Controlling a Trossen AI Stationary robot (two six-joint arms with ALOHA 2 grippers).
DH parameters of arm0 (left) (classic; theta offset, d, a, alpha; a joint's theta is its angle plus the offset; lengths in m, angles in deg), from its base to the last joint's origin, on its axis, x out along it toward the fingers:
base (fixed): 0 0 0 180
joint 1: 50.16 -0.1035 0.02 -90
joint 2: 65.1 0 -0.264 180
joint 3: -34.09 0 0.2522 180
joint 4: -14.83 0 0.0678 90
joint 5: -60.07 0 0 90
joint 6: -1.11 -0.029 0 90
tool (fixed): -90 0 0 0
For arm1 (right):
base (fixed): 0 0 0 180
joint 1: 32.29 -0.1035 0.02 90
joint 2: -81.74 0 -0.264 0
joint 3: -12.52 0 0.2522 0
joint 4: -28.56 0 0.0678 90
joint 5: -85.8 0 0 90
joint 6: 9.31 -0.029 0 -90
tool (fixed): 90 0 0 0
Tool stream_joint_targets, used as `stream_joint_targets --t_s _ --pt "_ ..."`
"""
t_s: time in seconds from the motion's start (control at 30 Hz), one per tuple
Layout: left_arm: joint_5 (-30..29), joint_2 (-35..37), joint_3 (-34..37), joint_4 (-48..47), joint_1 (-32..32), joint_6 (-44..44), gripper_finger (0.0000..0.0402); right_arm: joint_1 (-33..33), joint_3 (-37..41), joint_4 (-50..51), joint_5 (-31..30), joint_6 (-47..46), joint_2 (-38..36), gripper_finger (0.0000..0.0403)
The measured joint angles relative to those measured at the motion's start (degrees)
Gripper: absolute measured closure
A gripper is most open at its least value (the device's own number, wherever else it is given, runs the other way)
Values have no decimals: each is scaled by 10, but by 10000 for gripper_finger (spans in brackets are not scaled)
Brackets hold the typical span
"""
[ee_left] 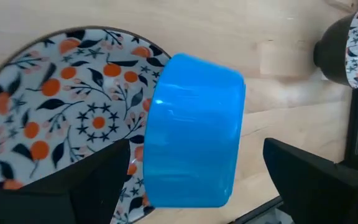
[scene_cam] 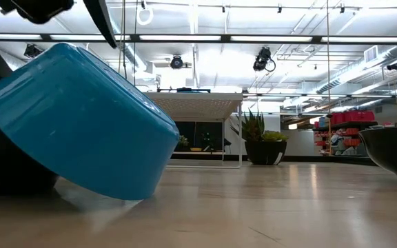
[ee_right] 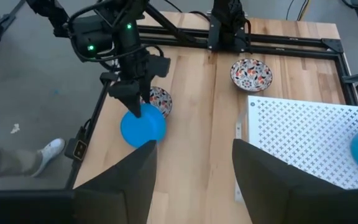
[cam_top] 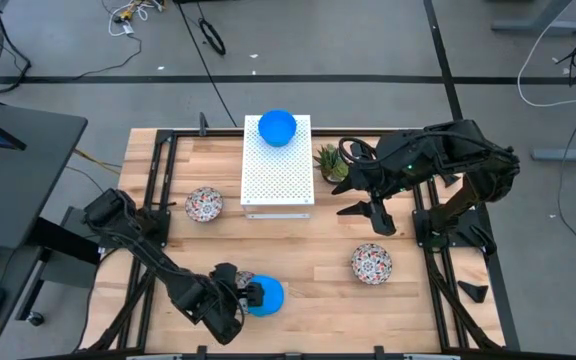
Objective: Pick & Place Mini bowls
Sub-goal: Stack the blue bowl on top of the blue bowl on the shelf
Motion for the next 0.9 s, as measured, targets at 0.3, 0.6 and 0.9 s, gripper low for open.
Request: stream_joint_targets --t_s 0.3,0.6,0.9 --pt "-5 0 26 49 -10 -33 28 0 0 2 0 11 0 191" --pt "39 0 26 55 -14 -45 104 0 0 0 -29 23 0 191" --pt "40 0 26 75 -14 -45 159 0 0 0 -32 23 0 191"
